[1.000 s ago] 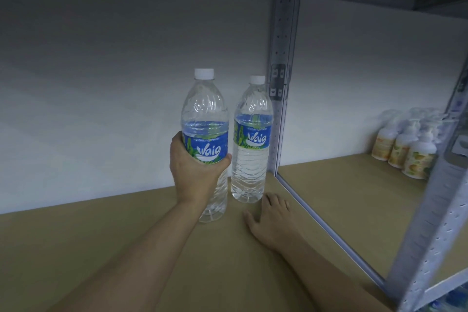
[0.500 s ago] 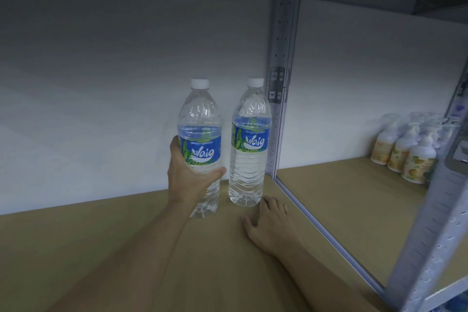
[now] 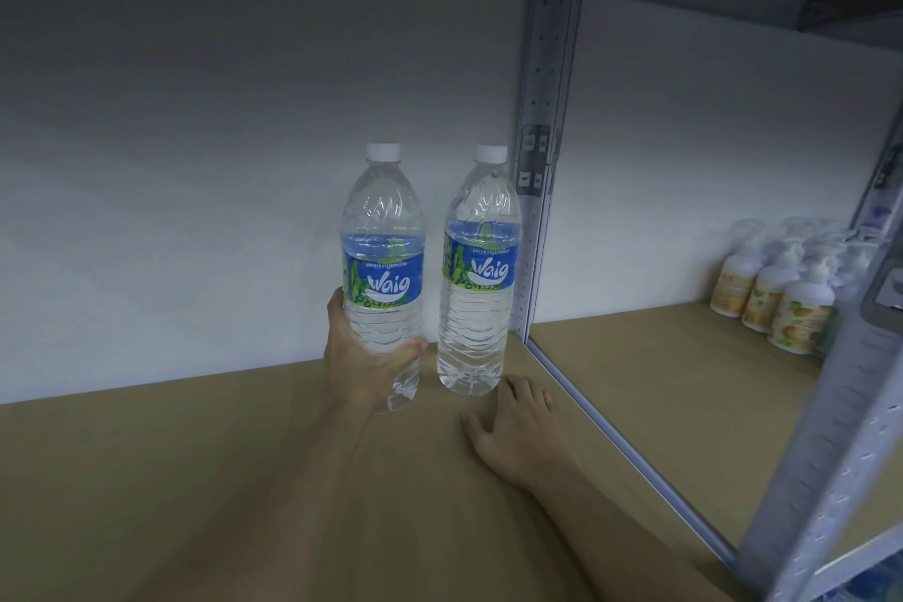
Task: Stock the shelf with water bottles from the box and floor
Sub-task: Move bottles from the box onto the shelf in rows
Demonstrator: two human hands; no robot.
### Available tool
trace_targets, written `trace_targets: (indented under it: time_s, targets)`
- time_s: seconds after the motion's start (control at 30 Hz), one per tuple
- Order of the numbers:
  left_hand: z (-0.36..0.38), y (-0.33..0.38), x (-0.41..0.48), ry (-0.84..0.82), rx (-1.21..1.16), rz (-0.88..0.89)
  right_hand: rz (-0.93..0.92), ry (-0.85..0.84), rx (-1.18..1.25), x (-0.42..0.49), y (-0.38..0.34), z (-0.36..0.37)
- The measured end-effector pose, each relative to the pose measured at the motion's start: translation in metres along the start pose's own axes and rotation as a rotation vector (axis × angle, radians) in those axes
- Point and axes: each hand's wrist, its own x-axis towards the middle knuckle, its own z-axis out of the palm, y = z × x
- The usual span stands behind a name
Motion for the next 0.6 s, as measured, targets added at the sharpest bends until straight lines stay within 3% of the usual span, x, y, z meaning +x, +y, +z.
trace_targets:
  time_s: [0.6]
  targets:
    - [-0.0003,-0.0045,0.0025,-0.051,-0.010,0.017,0.019,-0.014,-0.001,-0.0002,-0.0019,-0.0018]
